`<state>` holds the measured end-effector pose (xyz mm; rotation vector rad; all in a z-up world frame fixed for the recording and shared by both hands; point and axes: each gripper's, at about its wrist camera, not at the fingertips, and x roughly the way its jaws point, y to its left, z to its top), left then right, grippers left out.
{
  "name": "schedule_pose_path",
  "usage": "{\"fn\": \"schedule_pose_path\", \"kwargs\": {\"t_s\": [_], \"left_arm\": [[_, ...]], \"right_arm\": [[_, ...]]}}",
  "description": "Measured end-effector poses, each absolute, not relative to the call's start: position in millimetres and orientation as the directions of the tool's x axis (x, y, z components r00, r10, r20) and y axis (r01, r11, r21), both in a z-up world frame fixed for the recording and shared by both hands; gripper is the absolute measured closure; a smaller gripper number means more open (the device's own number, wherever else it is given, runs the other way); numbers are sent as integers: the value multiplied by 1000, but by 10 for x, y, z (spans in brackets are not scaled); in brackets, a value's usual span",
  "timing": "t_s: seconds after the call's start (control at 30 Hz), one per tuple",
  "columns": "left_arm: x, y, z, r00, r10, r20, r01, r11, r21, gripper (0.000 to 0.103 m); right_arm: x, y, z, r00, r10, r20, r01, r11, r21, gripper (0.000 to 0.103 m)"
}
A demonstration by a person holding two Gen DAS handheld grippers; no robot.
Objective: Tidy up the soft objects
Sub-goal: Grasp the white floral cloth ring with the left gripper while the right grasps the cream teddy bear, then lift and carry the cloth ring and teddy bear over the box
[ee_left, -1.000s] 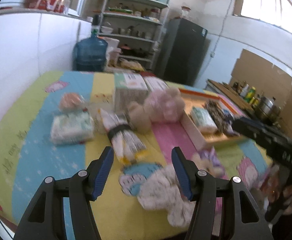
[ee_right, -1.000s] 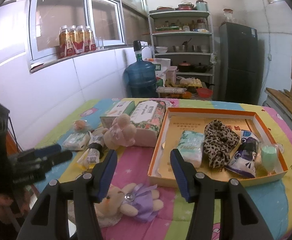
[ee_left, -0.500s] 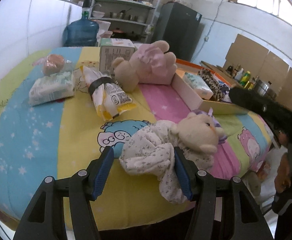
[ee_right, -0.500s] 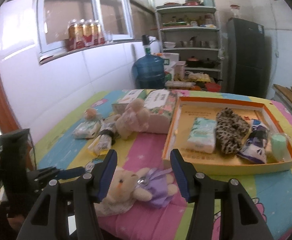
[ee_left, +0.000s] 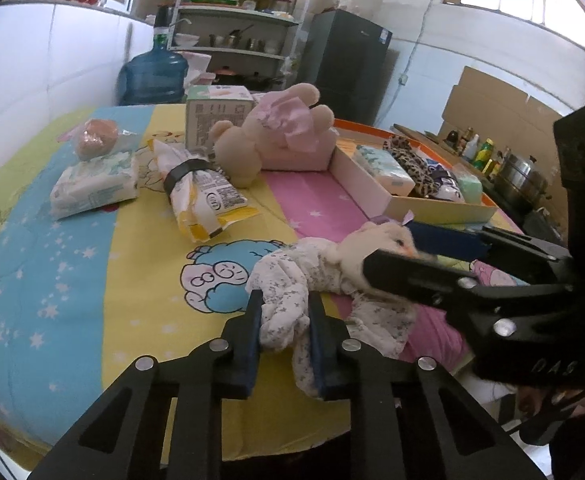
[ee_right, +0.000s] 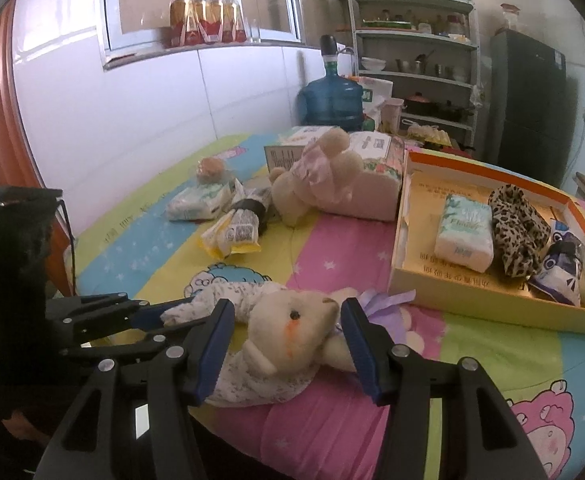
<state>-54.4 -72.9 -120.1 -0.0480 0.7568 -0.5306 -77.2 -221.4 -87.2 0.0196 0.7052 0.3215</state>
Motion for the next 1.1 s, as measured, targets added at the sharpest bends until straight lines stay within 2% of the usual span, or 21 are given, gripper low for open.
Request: {"fn": "schedule_pose_path", "kwargs": {"t_s": [0.1, 0.37, 0.47, 0.67, 0.93, 1.1], "left_arm": [[-538, -733, -1204, 603, -474, -642, 436, 870, -232, 85], [-529, -719, -1210, 603, -478, -639, 433, 868, -241, 85], [-530, -710, -1208, 605, -480, -636, 434, 868, -242, 85], [-535, -672, -1186, 608, -482, -630, 431, 868, -247, 85], [-519, -675, -1072, 619, -497, -608, 445, 860, -250, 85], [-520, -708, -955, 631, -507, -588, 466, 853, -236, 85]], "right_arm": [[-769, -2164, -893, 719, 279, -636, -289, 953, 91, 45], [-759, -2101, -914, 735, 222, -641, -284, 959, 6, 45], [-760, -2073, -924, 741, 196, -642, -280, 960, -30, 53], [-765, -2151, -890, 749, 221, -625, -268, 963, 19, 59], [-800, -2456, -644, 790, 267, -552, -228, 963, 140, 60], [-853, -2541, -505, 818, 256, -516, -216, 967, 138, 60]]}}
